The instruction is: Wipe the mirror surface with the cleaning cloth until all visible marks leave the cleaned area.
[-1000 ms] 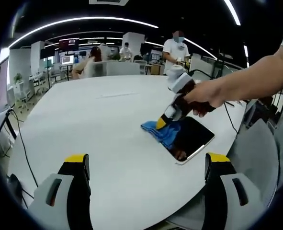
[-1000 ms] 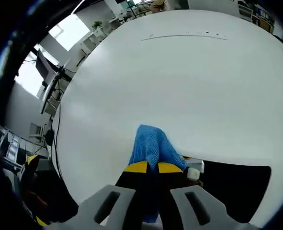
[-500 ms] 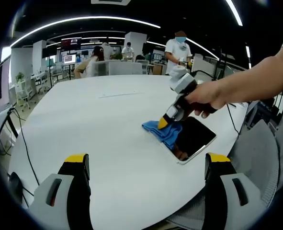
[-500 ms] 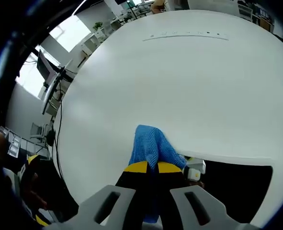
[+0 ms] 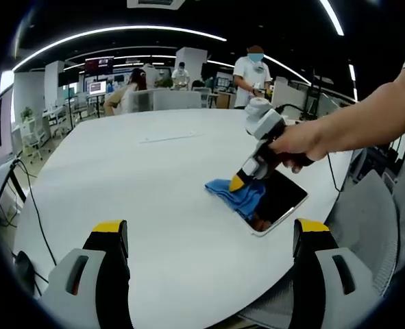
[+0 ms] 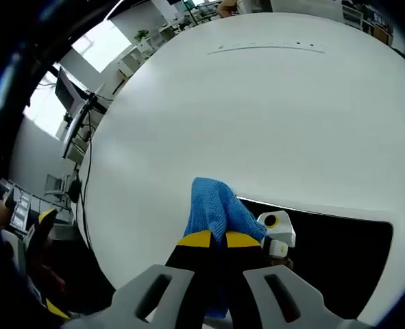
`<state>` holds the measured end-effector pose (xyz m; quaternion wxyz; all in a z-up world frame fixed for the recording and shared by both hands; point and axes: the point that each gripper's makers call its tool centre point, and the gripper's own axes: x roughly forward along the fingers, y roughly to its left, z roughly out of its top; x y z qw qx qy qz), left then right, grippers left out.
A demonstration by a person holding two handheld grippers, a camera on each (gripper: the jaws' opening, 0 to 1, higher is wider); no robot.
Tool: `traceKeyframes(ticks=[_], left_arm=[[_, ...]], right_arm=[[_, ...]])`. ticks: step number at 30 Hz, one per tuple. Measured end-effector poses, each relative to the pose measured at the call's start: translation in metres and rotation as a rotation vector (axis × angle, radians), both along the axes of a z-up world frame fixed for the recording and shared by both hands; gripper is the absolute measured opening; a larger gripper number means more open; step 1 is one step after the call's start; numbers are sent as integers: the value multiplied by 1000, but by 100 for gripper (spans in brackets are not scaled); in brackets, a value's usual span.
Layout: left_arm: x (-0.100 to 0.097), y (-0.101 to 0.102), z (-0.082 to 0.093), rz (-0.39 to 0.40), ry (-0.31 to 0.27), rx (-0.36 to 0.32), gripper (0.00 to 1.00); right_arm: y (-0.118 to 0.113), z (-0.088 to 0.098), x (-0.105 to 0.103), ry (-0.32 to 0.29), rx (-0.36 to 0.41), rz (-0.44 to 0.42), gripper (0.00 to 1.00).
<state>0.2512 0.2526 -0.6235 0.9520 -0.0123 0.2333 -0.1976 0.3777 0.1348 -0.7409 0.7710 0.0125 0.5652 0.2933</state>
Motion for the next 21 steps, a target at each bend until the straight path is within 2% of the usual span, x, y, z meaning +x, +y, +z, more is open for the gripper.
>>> traceKeyframes(ticks=[21], left_arm=[[2, -14, 4, -23, -19, -7, 99]], right_arm=[[-2, -1, -17, 8, -7, 10, 0]])
